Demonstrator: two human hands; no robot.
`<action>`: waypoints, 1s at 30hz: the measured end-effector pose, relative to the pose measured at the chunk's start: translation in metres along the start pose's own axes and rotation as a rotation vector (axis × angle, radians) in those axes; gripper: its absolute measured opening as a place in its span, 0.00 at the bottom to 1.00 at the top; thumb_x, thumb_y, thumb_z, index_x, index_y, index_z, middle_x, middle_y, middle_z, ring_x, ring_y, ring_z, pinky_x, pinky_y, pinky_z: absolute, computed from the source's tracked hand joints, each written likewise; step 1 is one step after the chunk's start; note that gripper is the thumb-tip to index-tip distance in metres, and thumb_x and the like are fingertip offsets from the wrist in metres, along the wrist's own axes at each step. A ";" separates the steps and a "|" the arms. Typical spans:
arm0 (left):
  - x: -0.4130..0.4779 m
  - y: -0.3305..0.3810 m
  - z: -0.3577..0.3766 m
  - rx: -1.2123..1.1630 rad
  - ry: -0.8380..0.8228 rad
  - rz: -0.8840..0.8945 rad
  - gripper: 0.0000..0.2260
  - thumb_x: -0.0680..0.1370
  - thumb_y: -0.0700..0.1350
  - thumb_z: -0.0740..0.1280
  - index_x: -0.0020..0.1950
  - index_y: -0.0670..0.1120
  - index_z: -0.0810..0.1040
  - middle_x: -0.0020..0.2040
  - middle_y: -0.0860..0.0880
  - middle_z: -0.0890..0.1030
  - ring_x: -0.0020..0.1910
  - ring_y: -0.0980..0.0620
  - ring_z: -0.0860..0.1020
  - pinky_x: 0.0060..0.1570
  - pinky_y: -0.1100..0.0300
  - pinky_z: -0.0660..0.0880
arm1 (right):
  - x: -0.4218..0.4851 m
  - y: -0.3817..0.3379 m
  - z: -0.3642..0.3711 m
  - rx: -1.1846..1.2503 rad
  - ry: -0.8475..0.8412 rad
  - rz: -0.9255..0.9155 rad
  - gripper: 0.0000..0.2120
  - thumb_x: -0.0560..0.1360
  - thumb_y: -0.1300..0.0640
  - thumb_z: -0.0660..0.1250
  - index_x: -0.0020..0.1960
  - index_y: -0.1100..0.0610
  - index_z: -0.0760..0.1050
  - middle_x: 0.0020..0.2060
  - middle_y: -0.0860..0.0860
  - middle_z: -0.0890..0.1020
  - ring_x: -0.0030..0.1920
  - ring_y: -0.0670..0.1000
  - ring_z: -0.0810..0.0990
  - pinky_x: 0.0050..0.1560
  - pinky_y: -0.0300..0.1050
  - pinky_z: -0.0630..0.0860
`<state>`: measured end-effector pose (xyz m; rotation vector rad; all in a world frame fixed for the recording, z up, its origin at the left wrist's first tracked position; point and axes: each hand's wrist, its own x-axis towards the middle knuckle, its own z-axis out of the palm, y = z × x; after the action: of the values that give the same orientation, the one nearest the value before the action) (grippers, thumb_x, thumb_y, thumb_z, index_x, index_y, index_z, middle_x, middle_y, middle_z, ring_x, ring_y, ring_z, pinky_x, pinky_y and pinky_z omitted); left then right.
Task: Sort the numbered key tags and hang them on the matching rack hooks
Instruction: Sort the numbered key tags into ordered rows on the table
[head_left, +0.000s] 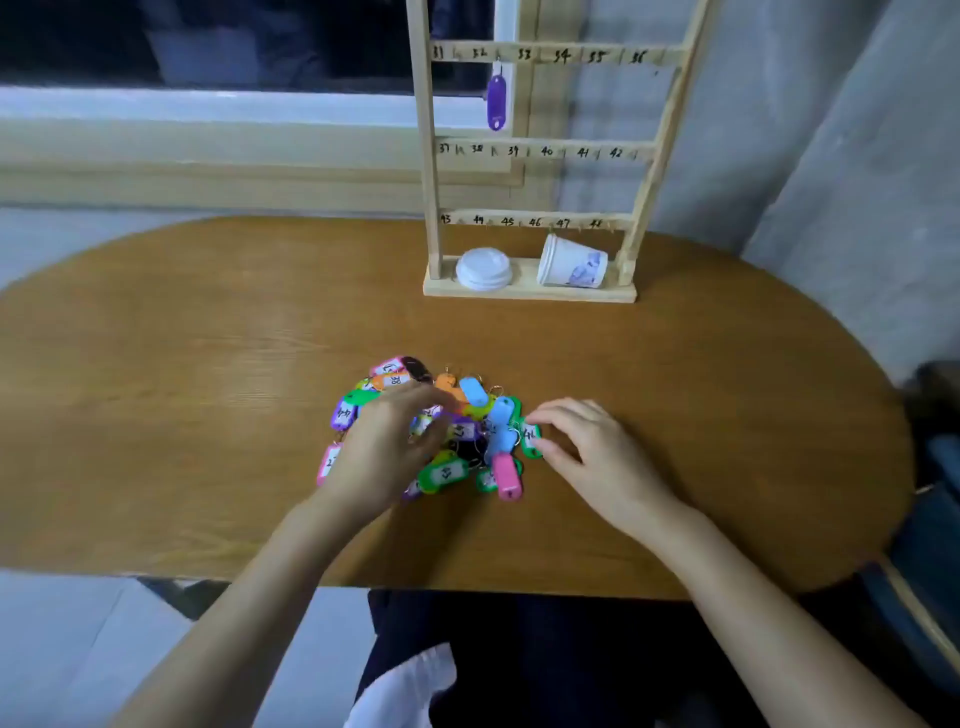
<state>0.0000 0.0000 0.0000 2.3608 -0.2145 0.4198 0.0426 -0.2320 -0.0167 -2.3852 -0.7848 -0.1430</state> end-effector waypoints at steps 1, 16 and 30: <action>-0.005 0.000 0.001 0.008 0.000 -0.001 0.06 0.75 0.39 0.69 0.50 0.47 0.81 0.48 0.55 0.79 0.46 0.58 0.76 0.46 0.65 0.70 | -0.005 -0.003 0.001 0.002 0.009 0.004 0.10 0.78 0.53 0.64 0.58 0.52 0.77 0.55 0.42 0.78 0.57 0.45 0.73 0.56 0.42 0.71; 0.001 -0.013 0.022 0.141 -0.023 -0.003 0.11 0.71 0.40 0.73 0.53 0.47 0.82 0.51 0.51 0.80 0.51 0.49 0.75 0.49 0.54 0.74 | 0.006 0.008 0.010 -0.073 0.002 0.100 0.17 0.75 0.52 0.68 0.64 0.49 0.75 0.57 0.41 0.79 0.60 0.45 0.70 0.60 0.43 0.70; 0.020 -0.014 0.030 0.162 0.019 -0.042 0.07 0.70 0.41 0.74 0.45 0.51 0.84 0.43 0.54 0.78 0.45 0.51 0.71 0.47 0.46 0.73 | 0.013 0.016 0.013 0.306 0.172 0.217 0.18 0.66 0.64 0.76 0.53 0.51 0.80 0.42 0.45 0.79 0.40 0.43 0.74 0.41 0.28 0.69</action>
<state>0.0294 -0.0108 -0.0219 2.5142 -0.1258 0.4546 0.0615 -0.2280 -0.0325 -2.1162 -0.4299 -0.1274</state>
